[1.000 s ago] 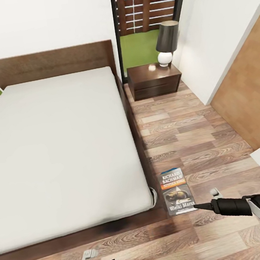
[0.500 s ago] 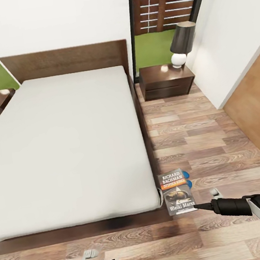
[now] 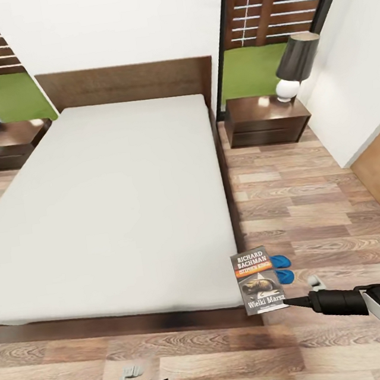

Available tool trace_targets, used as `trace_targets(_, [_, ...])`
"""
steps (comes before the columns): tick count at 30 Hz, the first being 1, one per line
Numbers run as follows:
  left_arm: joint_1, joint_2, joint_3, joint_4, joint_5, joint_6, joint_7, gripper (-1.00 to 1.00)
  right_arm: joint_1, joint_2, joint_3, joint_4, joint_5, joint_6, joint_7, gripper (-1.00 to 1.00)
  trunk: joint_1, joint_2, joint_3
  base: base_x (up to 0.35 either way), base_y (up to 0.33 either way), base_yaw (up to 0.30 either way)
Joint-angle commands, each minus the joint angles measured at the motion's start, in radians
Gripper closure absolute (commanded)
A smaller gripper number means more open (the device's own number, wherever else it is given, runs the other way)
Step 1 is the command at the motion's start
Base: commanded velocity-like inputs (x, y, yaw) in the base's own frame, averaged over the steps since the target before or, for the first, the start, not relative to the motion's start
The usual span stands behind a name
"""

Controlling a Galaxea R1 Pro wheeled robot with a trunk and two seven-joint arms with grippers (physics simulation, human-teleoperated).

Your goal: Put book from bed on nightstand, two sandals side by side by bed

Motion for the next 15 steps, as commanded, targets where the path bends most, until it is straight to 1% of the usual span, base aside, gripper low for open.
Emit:
trace_targets(1, [-0.001, 0.0, -0.008, 0.0, 0.009, 0.003, -0.003, -1.0, -0.001, -0.001, 0.005, -0.001, -0.011, 0.009, -0.001, 1.0, -0.003, 0.006, 0.002, 0.0, 0.0, 0.233])
trace_targets(13, [-0.001, 0.0, -0.008, 0.0, 0.009, 0.003, -0.003, -1.0, 0.0, -0.002, 0.005, -0.001, -0.011, 0.009, -0.001, 1.0, -0.049, 0.09, 0.04, 0.0, 0.0, 0.233])
trace_targets(15, [-0.001, 0.0, -0.008, 0.0, 0.009, 0.003, -0.003, -1.0, 0.0, -0.002, 0.005, -0.001, -0.011, 0.009, -0.001, 1.0, -0.049, 0.09, 0.04, 0.0, 0.0, 0.232])
